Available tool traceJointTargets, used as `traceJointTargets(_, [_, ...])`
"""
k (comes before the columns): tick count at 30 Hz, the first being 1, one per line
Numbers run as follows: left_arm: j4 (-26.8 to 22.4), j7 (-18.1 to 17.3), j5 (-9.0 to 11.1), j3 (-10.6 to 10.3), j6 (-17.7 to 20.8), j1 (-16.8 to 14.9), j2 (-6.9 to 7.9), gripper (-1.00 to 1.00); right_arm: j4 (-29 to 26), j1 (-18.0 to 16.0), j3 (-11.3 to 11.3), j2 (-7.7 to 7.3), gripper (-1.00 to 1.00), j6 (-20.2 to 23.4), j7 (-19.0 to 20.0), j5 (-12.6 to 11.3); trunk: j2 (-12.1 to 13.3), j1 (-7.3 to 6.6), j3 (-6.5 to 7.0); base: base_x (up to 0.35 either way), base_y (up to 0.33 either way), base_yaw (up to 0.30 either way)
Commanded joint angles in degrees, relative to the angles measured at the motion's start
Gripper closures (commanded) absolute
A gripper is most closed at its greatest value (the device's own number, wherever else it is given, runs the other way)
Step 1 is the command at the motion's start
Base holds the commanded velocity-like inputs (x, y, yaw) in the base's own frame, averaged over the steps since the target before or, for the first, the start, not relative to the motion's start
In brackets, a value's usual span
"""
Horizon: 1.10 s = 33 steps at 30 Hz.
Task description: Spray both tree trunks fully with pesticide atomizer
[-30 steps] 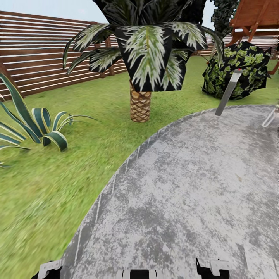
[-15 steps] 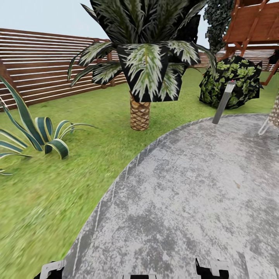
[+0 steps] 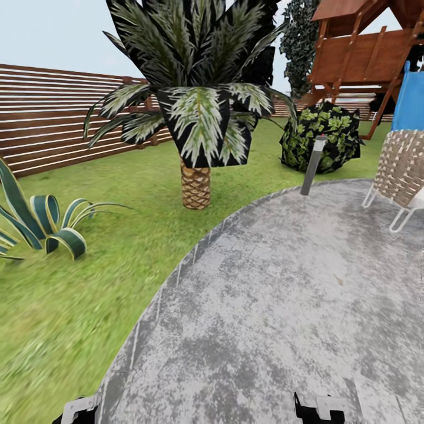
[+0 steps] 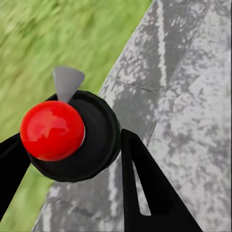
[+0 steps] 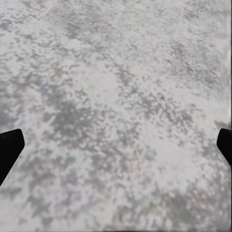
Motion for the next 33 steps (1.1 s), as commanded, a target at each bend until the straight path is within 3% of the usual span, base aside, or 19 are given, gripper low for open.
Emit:
traceJointTargets(1, [0.03, -0.35, -0.48, 0.48, -0.19, -0.03, -0.03, 1.00, 0.06, -0.04, 0.04, 0.01, -1.00, -0.14, -0.19, 0.09, 0.00, -0.04, 0.18, 0.000, 0.000, -0.300])
traceJointTargets(33, [0.07, -0.35, -0.48, 0.47, -0.21, 0.03, -0.03, 1.00, -0.03, -0.04, -0.05, 0.01, -1.00, -0.08, -0.22, 0.01, 12.06, -6.68, 6.01, 0.000, 0.000, -0.300])
